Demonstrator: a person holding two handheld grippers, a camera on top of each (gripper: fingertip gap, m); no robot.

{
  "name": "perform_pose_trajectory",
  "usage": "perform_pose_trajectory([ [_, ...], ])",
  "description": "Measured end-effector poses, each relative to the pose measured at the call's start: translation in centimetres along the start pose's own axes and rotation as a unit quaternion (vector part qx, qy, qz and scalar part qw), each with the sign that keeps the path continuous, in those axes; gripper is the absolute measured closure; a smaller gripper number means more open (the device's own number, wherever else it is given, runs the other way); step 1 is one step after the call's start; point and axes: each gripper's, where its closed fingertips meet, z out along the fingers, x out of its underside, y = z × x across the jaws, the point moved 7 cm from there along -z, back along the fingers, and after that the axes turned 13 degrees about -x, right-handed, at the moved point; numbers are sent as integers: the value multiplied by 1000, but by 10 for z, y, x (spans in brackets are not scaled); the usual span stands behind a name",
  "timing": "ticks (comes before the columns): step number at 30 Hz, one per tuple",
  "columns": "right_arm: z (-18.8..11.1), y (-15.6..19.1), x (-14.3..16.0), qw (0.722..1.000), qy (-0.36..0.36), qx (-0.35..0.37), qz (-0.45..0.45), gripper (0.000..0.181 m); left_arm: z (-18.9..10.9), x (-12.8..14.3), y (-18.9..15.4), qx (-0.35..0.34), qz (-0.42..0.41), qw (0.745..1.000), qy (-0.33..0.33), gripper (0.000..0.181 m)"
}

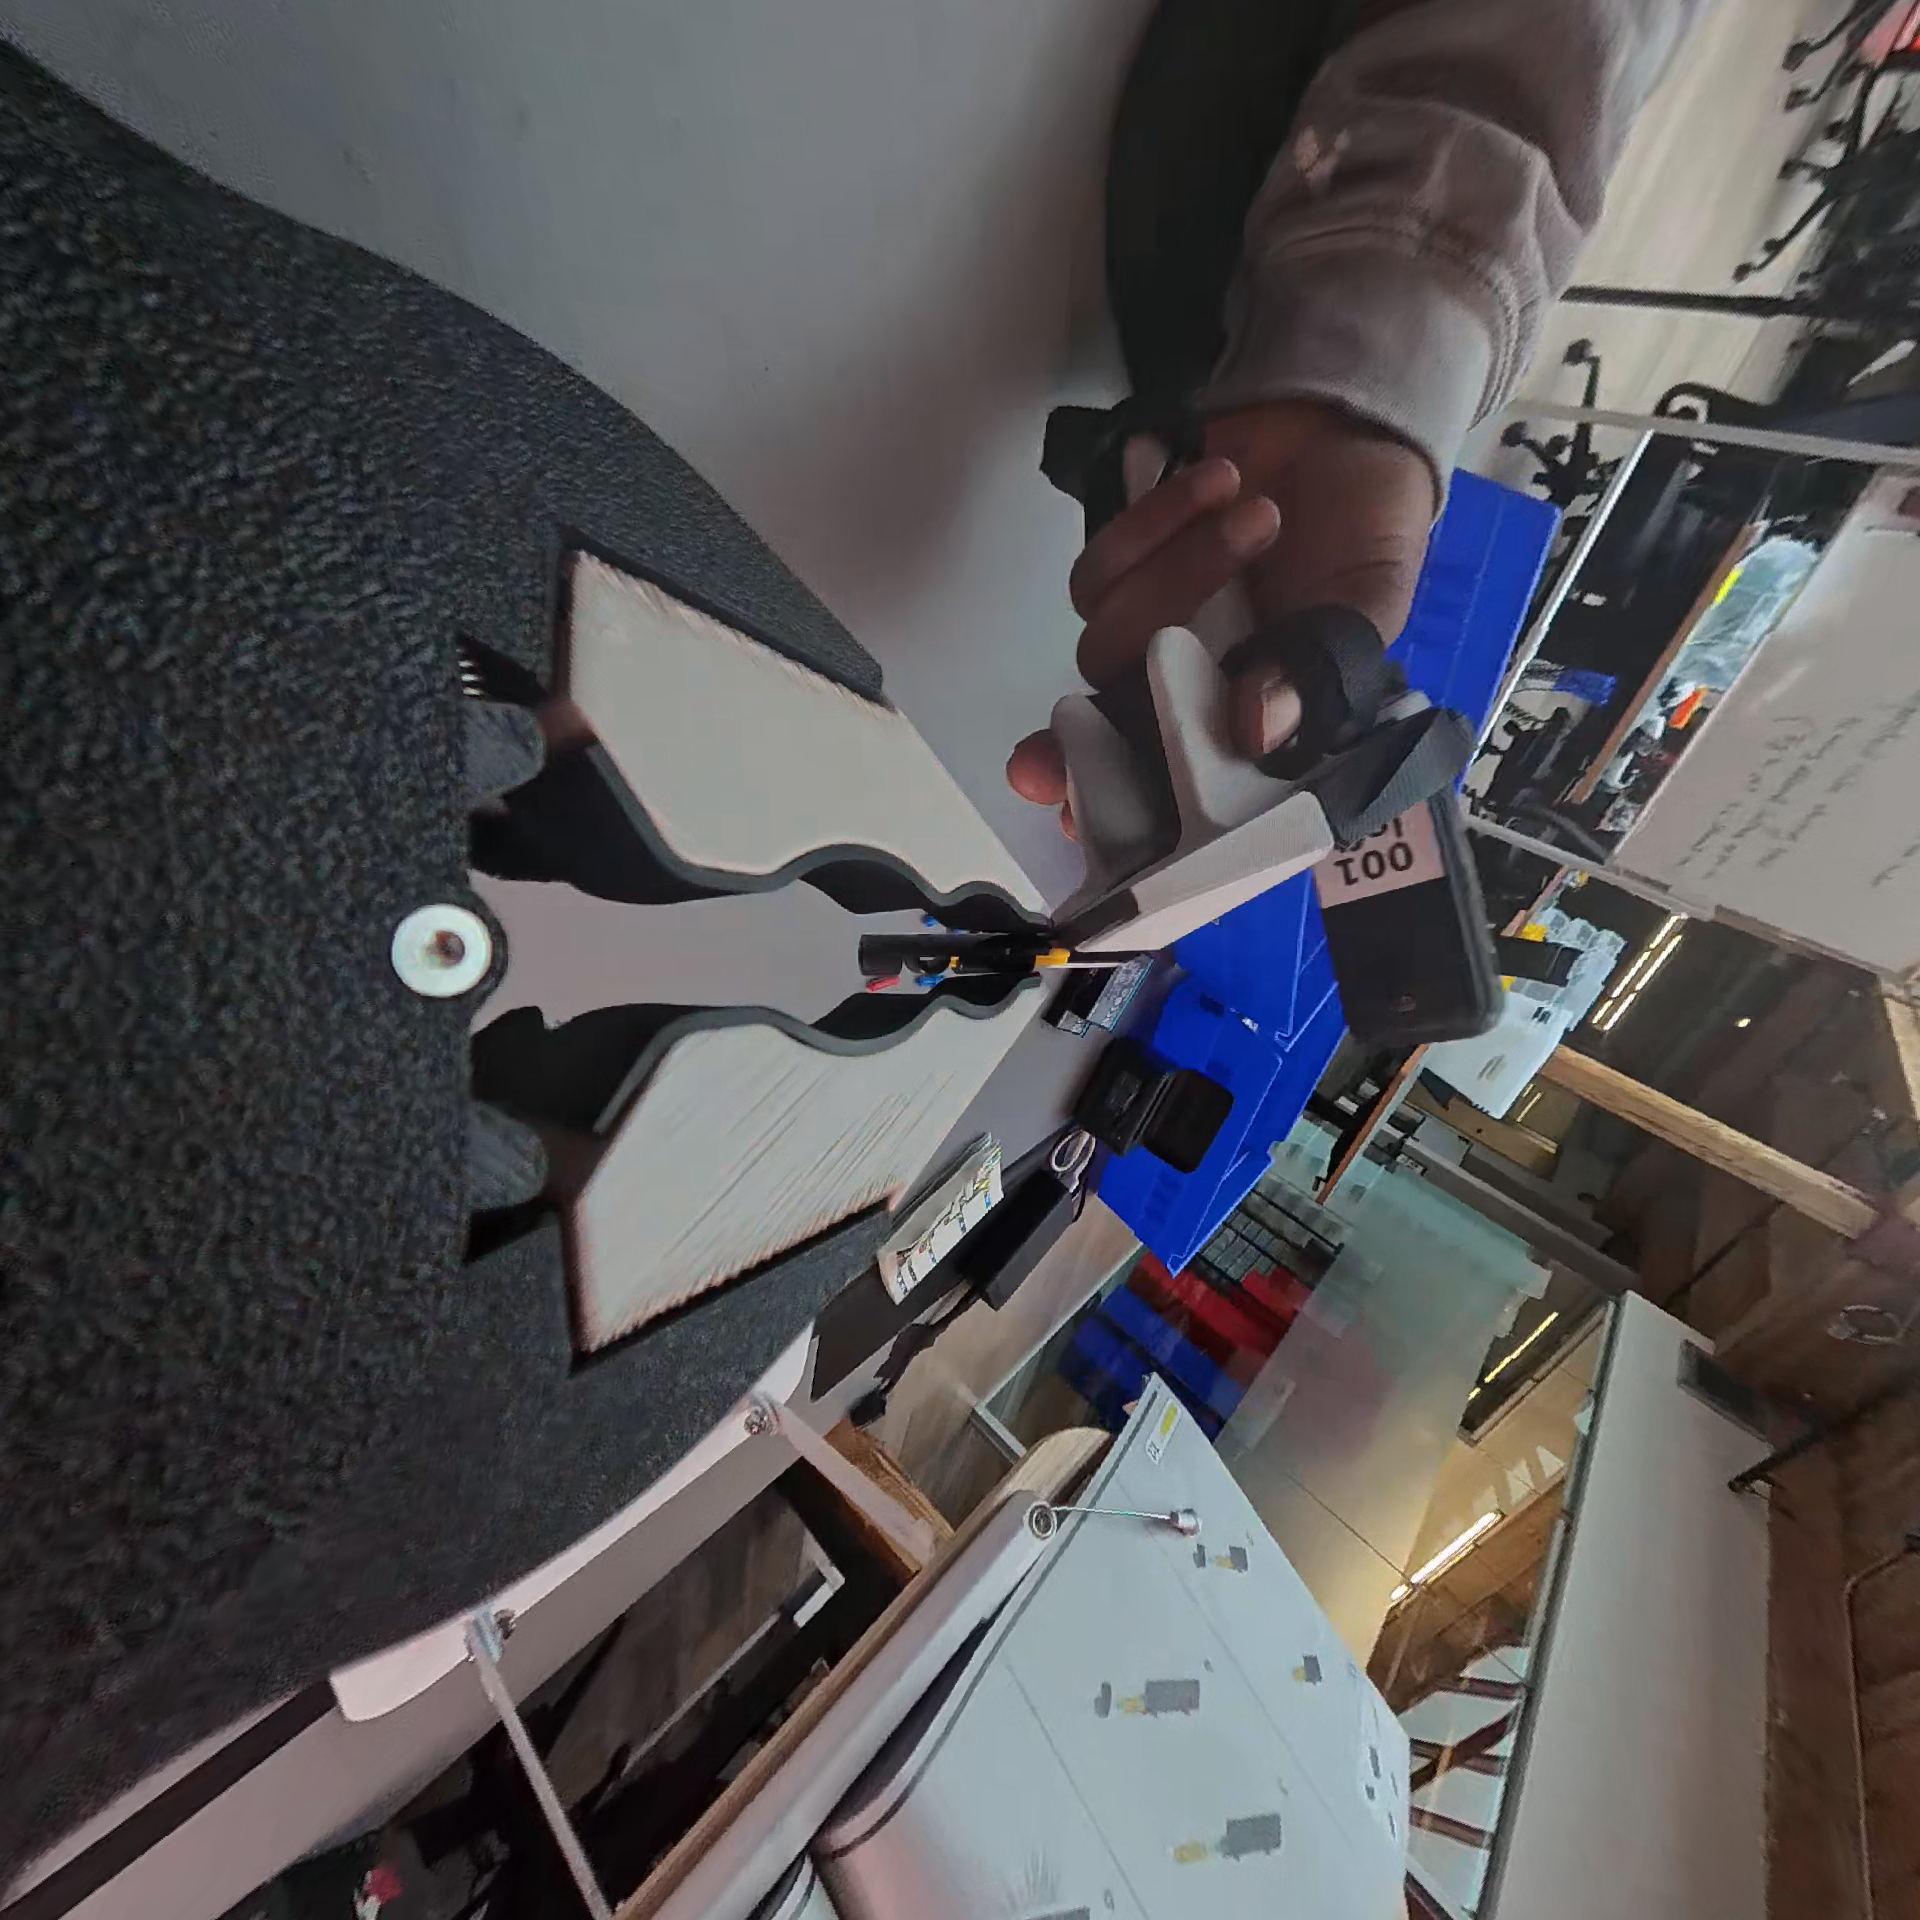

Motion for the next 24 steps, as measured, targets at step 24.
perform_pose_trajectory([
  [24, -3, -7, -2, 920, -180, -148, 314, 175, 9, 18, -18, -104, 306, 945, 41, 175],
])
